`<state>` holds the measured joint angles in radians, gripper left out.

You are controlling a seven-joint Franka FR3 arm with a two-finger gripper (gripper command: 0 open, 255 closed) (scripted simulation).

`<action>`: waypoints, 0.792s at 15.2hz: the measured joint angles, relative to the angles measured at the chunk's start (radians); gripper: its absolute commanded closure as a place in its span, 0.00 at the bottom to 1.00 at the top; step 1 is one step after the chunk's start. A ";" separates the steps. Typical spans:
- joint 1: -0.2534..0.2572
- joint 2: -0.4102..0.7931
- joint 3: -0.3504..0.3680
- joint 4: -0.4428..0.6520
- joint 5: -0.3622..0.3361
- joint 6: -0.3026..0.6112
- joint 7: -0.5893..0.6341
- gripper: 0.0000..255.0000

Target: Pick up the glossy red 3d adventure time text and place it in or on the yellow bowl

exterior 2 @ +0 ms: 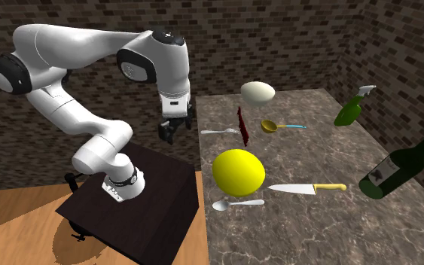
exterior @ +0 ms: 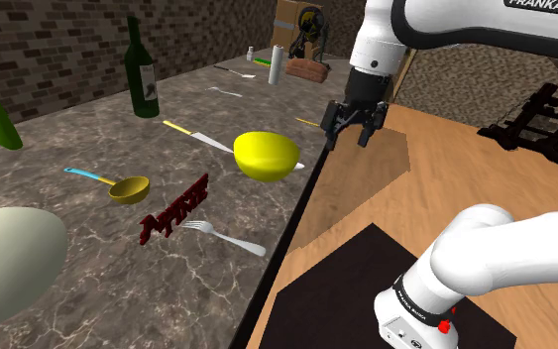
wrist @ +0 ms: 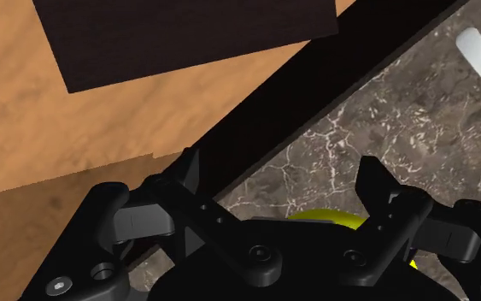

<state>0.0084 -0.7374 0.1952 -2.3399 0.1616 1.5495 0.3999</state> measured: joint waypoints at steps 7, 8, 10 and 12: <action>-0.013 0.086 0.191 0.010 0.110 0.112 0.313 0.00; -0.017 0.113 0.227 0.021 0.124 0.136 0.364 0.00; -0.034 0.166 0.277 0.052 0.133 0.169 0.449 0.00; -0.050 0.218 0.332 0.078 0.140 0.208 0.539 0.00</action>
<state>-0.0418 -0.5189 0.5276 -2.2619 0.3015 1.7577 0.9387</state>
